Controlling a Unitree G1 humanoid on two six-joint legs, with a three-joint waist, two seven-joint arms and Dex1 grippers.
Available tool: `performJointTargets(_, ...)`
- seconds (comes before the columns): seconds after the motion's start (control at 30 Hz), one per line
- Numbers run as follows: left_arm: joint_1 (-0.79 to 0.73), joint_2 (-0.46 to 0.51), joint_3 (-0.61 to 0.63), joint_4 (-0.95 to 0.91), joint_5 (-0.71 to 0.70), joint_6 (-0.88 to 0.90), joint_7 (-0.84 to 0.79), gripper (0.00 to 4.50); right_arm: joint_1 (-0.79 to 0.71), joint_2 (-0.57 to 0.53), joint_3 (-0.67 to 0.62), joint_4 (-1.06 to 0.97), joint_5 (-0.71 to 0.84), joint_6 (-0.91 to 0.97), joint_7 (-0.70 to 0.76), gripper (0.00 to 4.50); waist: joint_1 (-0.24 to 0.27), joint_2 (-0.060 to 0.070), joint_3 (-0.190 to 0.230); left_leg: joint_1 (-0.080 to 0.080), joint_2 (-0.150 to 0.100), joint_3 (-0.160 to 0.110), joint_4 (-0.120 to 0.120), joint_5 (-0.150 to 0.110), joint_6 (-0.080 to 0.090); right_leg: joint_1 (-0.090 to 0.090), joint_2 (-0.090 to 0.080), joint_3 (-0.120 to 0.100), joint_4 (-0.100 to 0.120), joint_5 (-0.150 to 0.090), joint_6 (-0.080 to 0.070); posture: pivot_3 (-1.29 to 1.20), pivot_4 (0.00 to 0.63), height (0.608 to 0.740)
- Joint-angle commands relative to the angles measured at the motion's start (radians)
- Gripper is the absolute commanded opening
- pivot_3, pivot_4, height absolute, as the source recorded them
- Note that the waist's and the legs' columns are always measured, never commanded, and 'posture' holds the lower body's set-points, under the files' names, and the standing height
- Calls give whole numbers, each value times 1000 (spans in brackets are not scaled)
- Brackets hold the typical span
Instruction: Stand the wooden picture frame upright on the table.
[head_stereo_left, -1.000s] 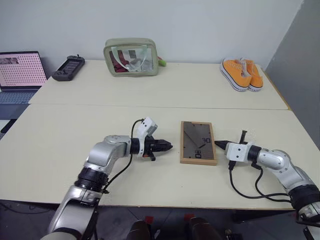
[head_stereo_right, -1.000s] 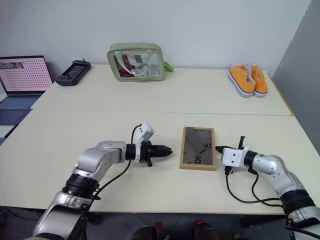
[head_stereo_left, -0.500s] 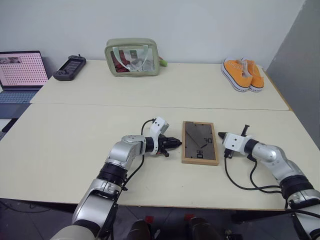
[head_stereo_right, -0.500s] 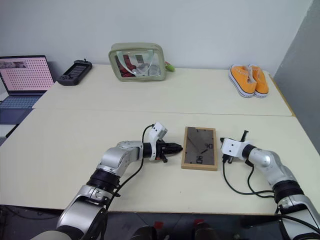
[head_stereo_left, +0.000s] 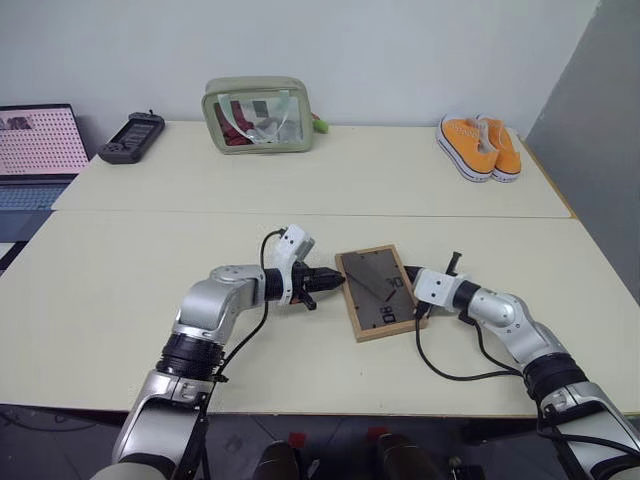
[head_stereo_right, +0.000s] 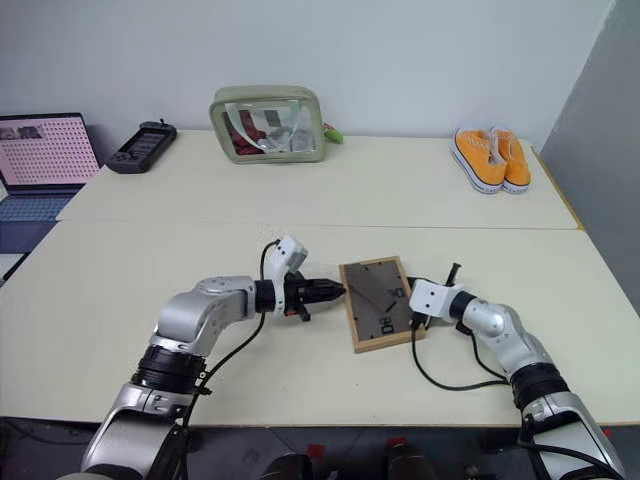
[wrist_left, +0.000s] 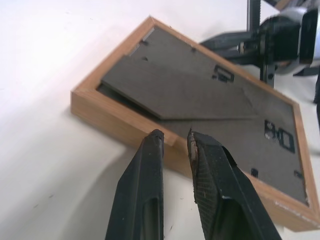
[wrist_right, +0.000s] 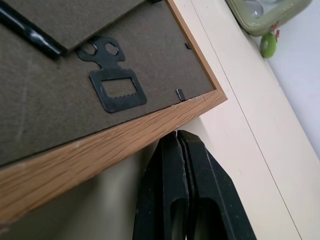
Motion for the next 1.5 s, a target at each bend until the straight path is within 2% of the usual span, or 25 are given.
performJointTargets(0.03, 28, 20, 31, -105, -60, 97, 15, 895, -5, -69, -18, 24, -16, -7, 2, 0, 0, 0, 0, 0, 0, 0, 0, 0, 0, 0, 0, 0, 0, 0, 0, 0, 150, 740)
performJointTargets(0.17, 70, 58, 58, -217, -137, 235, 19, 895, 43, -148, -29, -38, 23, -25, 66, 0, 11, 0, 0, -1, -1, 0, 0, 0, 0, 0, -1, 0, -1, 0, 0, 0, 150, 740)
performJointTargets(0.27, 100, 85, 44, -286, -156, 245, 14, 895, 118, -219, -53, -137, 79, -27, 129, 0, 23, 0, 0, -1, 0, 0, 0, 0, 0, 0, -1, 0, -1, 0, 0, 0, 150, 740)
performJointTargets(0.43, 87, 56, 44, -272, -165, 250, 61, 895, 300, -295, -107, -385, 205, 37, 224, 0, 33, -1, 0, -1, 0, 0, 0, 0, 0, 1, -1, 0, -2, 0, 0, 0, 150, 740)
performJointTargets(0.57, 71, 41, 33, -253, -164, 244, 77, 895, 358, -241, -124, -501, 261, 138, 217, 0, 23, -1, 1, 0, 0, 0, 0, 0, 0, 1, 0, 0, -2, 0, 1, 0, 150, 740)
performJointTargets(0.73, 45, 32, 37, -226, -168, 261, 84, 895, 362, -150, -112, -548, 247, 217, 177, 0, 24, -1, 1, 0, 0, 0, 0, 0, 0, 0, 0, 0, -2, -1, 1, 0, 150, 740)
performJointTargets(0.9, 50, 32, 47, -204, -176, 293, 102, 895, 355, -107, -101, -578, 221, 263, 157, 0, 25, -1, 1, -2, 0, 0, 0, 0, 0, -1, 0, 0, -3, -1, 1, 0, 150, 740)
performJointTargets(1.1, 37, 0, 196, -181, -286, 549, 168, 895, 387, -164, -145, -567, 224, 254, 174, 0, 25, -1, 1, -2, 0, 0, 0, 0, 0, -1, 0, 0, -3, -1, 2, 0, 150, 740)
performJointTargets(1.2, -24, -84, 375, -90, -331, 749, 262, 895, 395, -181, -159, -558, 230, 243, 180, 0, 25, -1, 1, -2, 0, 0, 0, 0, 0, -1, 0, 0, -3, -2, 4, 0, 150, 740)
performJointTargets(1.27, -46, -89, 434, 2, -417, 791, 342, 895, 402, -196, -160, -558, 227, 229, 191, 0, 26, -2, 1, -2, 0, -1, 0, 0, 0, 0, 0, -1, -3, -3, 4, 0, 150, 740)
performJointTargets(1.37, -30, -44, 407, 19, -592, 791, 422, 895, 404, -205, -163, -555, 227, 221, 199, 0, 21, -2, 1, -1, 0, -1, 0, 0, 0, 0, 0, 0, -3, -3, 5, 0, 150, 740)
performJointTargets(1.5, 14, 21, 323, 12, -893, 791, 587, 895, 388, -211, -161, -532, 218, 202, 197, 0, 22, -2, 1, -1, 1, 0, -1, 0, 0, -1, 0, 0, -3, 0, 1, 0, 150, 740)
